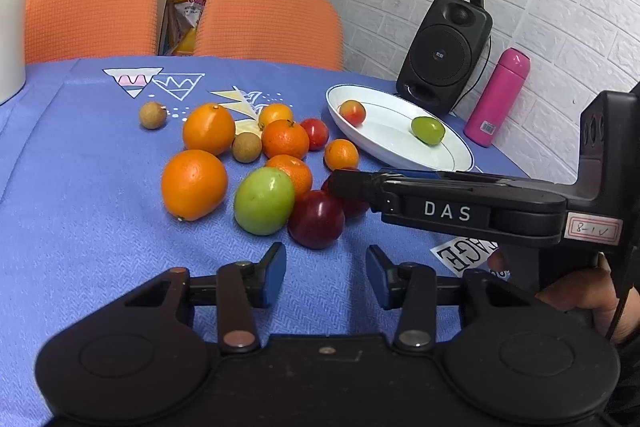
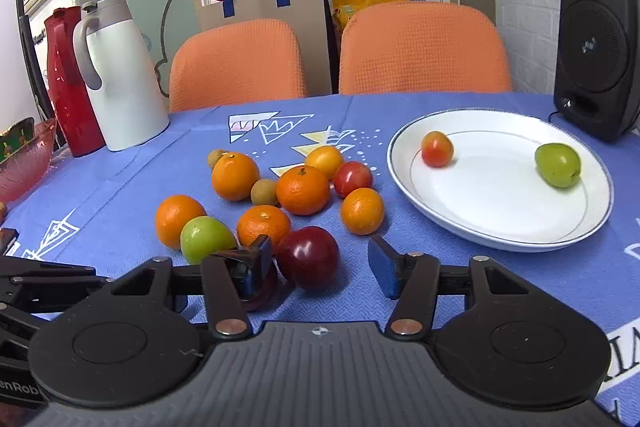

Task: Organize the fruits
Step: 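Grasp a red plum with the left tool while the right tool grasps another red plum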

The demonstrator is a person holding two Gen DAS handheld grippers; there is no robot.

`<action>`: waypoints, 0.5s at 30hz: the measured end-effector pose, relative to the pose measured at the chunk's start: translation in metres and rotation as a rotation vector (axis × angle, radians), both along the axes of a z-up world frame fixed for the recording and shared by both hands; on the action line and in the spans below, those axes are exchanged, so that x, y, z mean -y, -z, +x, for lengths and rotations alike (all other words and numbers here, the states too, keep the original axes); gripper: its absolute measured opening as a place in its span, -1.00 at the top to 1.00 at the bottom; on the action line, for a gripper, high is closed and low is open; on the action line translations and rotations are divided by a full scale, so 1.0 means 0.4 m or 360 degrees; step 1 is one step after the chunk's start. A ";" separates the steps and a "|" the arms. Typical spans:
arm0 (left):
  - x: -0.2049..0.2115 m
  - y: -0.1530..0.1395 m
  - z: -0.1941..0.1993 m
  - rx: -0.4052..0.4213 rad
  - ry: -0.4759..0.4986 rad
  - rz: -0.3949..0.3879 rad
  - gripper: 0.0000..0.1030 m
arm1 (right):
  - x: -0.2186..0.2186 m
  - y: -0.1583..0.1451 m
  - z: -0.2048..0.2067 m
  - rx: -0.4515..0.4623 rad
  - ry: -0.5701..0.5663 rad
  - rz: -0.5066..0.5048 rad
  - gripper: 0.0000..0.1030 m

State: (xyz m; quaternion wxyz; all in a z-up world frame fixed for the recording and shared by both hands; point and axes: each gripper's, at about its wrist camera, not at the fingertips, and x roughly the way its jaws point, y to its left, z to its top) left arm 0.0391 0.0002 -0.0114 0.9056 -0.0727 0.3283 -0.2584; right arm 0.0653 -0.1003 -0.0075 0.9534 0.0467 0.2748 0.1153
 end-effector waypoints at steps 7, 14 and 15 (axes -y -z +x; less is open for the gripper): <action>0.021 -0.002 0.016 0.0007 0.0005 0.0014 -0.46 | 0.017 0.005 0.018 -0.0032 -0.0010 0.0134 -0.63; 0.026 -0.002 0.021 0.0005 -0.0011 0.0033 -0.46 | 0.048 0.012 0.003 -0.0068 -0.0023 0.0282 -0.21; 0.027 -0.002 0.022 0.0005 -0.0013 0.0035 -0.46 | 0.048 0.011 -0.004 -0.0062 -0.0011 0.0266 -0.21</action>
